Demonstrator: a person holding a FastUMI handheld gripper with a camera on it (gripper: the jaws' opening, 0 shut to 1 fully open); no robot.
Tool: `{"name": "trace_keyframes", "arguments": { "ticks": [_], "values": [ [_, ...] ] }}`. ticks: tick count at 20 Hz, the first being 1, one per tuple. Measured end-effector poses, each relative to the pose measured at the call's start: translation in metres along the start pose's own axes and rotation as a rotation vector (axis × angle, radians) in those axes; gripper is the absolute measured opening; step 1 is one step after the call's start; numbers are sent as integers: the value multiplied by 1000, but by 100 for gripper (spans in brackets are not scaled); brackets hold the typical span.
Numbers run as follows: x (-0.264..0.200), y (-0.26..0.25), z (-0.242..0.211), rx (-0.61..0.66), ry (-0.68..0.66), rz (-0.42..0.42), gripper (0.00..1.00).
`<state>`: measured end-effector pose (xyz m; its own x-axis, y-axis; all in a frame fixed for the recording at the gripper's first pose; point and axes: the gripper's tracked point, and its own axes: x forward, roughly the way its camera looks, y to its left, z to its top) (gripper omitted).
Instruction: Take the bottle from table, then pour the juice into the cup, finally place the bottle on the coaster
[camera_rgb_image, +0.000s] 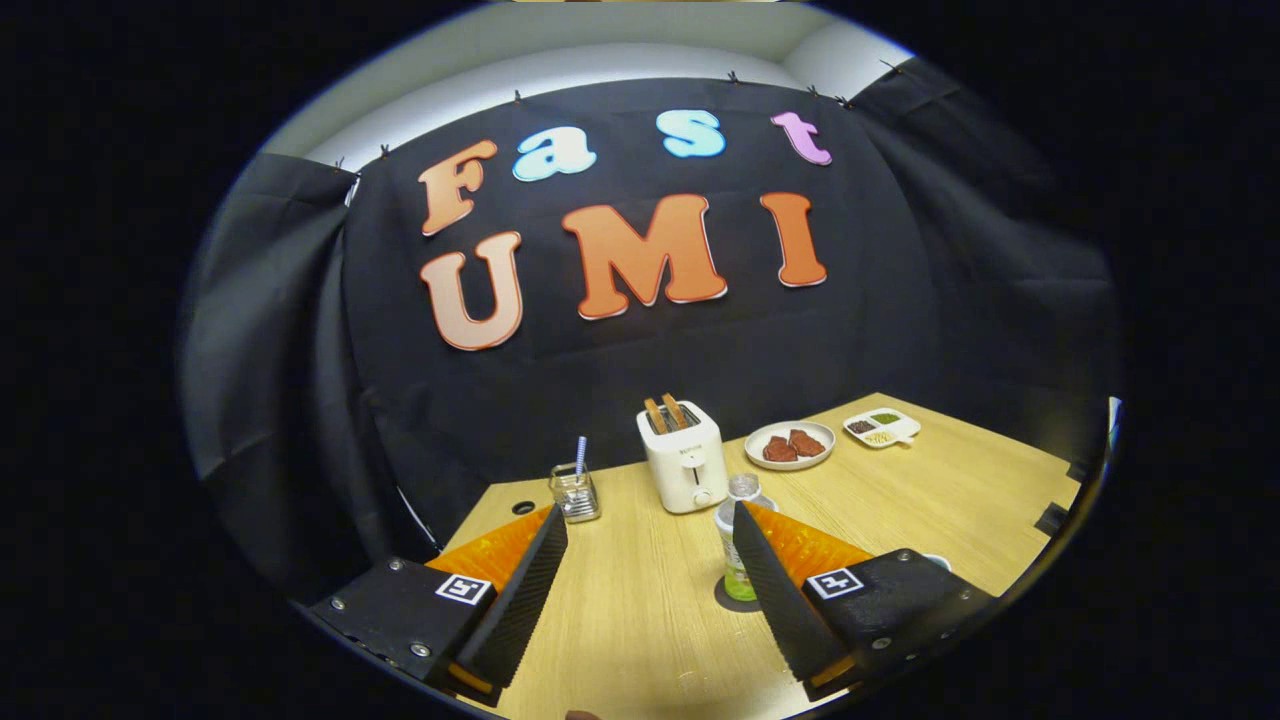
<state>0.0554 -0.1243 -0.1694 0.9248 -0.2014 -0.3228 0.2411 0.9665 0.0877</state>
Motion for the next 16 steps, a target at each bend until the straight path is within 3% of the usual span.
{"name": "trace_keyframes", "arguments": {
  "ticks": [4, 10, 16],
  "values": [
    [-39, 44, 35, -47, -68, 53, 98],
    [-73, 93, 47, -74, -103, 128, 98],
    [-85, 93, 47, -83, -96, 131, 98]
  ]
}}
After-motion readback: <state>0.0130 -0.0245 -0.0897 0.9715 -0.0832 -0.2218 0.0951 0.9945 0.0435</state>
